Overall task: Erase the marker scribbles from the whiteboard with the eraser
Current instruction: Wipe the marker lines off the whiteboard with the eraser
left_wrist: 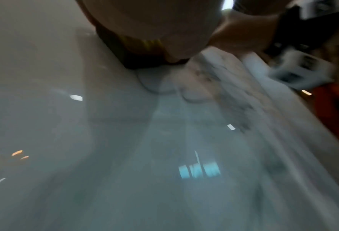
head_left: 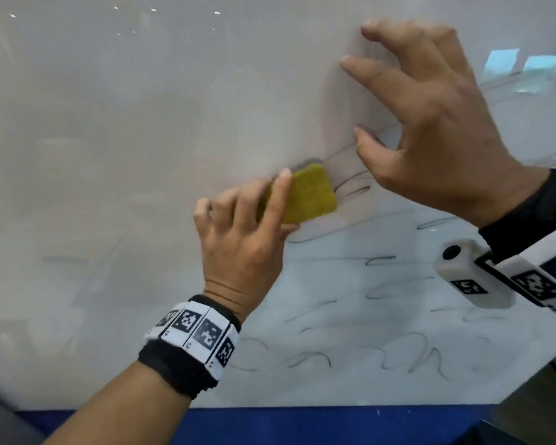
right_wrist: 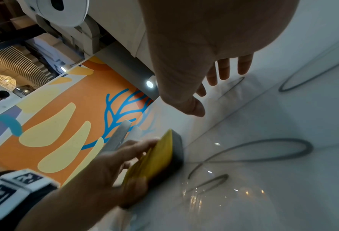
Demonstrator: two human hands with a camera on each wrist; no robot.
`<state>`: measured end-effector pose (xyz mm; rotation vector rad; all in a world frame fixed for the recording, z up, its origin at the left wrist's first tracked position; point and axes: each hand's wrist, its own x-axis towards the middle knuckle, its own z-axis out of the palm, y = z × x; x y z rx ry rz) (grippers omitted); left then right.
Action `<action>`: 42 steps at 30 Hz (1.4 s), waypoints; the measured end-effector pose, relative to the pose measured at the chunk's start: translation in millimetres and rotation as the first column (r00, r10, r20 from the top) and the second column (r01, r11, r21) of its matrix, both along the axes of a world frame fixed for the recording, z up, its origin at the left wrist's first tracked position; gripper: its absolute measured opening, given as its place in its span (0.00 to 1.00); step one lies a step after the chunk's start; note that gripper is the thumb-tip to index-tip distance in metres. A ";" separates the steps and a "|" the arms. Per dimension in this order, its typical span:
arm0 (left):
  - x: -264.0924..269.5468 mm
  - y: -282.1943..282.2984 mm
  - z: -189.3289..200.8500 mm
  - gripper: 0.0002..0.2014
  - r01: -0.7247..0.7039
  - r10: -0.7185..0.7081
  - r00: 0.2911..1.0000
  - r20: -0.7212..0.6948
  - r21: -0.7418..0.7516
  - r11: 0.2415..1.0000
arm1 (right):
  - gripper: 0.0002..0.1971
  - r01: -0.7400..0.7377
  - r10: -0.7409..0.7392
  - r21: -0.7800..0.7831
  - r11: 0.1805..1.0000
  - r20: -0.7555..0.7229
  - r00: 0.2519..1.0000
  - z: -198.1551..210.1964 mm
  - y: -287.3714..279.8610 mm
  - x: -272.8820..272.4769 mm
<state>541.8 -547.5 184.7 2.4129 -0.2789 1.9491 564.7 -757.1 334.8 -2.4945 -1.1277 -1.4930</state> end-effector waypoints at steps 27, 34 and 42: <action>-11.0 48.0 -52.5 0.23 -0.002 0.004 0.998 -0.056 0.043 0.999 | 0.32 0.013 -0.011 -0.104 0.995 0.024 1.000 -92.6 19.4 -11.6; -10.7 45.9 -60.3 0.24 0.009 -0.005 0.998 -0.055 0.077 0.997 | 0.38 0.069 -0.066 -0.175 0.982 0.018 0.998 -133.2 18.1 -8.8; -13.0 47.4 -89.1 0.21 0.058 -0.025 0.994 -0.108 0.314 0.948 | 0.35 0.072 -0.068 -0.147 0.987 0.032 0.997 -152.3 22.3 -7.1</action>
